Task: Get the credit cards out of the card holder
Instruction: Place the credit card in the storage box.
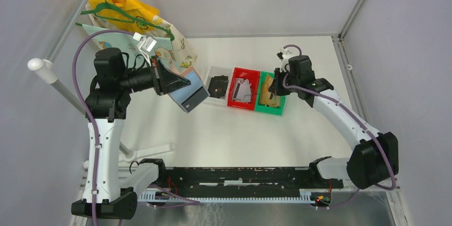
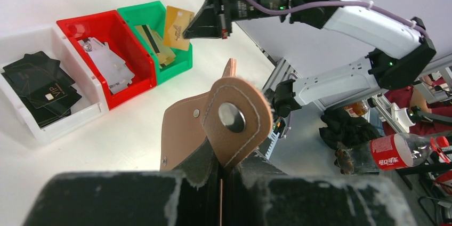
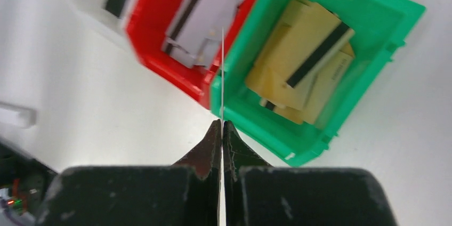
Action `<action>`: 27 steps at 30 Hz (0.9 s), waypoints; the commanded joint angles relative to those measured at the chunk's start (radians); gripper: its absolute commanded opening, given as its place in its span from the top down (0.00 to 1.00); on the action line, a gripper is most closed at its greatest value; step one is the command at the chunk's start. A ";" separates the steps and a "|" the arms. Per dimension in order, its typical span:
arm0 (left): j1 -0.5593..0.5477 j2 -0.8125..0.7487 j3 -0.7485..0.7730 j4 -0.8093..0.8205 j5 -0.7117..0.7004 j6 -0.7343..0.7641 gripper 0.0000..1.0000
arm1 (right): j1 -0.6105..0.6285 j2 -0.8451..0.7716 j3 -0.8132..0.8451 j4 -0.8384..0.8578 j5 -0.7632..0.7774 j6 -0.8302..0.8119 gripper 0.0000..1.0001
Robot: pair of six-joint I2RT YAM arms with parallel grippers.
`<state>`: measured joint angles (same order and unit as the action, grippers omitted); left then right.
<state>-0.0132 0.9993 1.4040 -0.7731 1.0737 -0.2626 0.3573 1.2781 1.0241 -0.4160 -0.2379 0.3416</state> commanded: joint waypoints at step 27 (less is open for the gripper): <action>-0.002 -0.028 0.030 0.037 0.113 0.018 0.98 | -0.027 0.402 0.145 -0.010 0.102 -0.114 0.85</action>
<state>-0.0132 0.9874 1.4040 -0.7761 1.1313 -0.2596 0.3328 1.6802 1.1313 -0.4458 -0.1822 0.2375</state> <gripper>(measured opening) 0.116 0.088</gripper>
